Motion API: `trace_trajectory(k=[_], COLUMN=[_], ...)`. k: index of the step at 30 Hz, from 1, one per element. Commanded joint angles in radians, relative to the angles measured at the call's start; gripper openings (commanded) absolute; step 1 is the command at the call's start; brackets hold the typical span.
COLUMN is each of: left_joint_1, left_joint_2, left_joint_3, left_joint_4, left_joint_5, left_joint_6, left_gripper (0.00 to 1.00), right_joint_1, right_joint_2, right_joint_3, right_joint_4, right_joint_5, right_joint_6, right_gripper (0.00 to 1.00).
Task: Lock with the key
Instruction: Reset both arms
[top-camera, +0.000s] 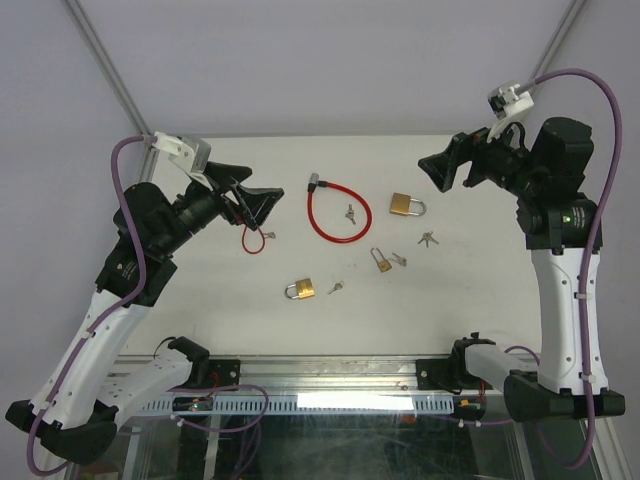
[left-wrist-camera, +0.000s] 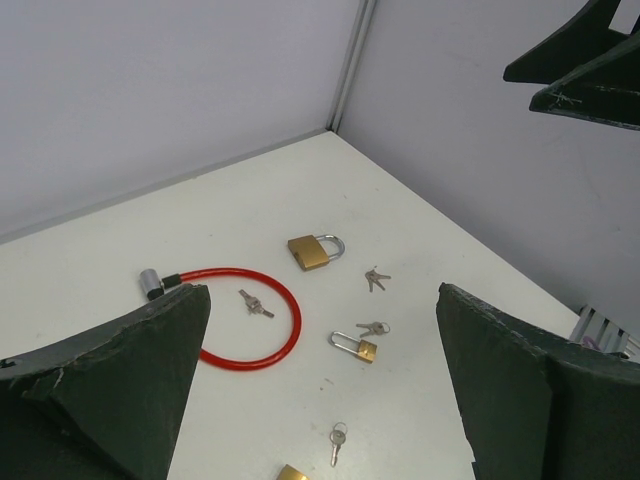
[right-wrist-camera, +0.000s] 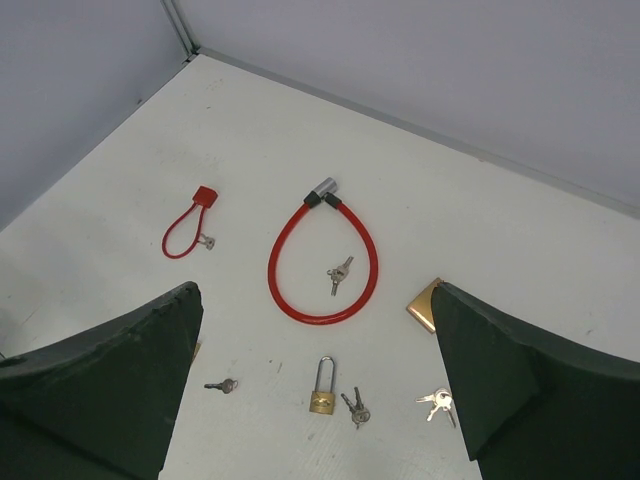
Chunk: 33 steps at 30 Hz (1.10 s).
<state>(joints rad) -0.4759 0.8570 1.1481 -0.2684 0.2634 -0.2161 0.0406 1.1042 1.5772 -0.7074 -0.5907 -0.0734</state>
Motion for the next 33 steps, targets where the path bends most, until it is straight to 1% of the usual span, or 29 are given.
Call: trace_trajectory(k=[1, 26, 33], left_joint_1=[0.009, 0.010, 0.010], left_joint_2=[-0.017, -0.003, 0.001], left_joint_3=[-0.002, -0.029, -0.040], left_joint_4=[0.018, 0.019, 0.035], left_joint_5=[0.011, 0.044, 0.052], left_joint_6=[0.024, 0.019, 0.016], left_gripper=[0.99, 0.99, 0.99], right_joint_1=[-0.012, -0.036, -0.040], right_joint_2=[-0.028, -0.056, -0.058], right_joint_3=[0.009, -0.020, -0.036], right_joint_4=[0.050, 0.080, 0.093], right_joint_5=[-0.003, -0.010, 0.019], right_joint_6=[0.024, 0.020, 0.028], right_gripper=[1.00, 1.00, 1.00])
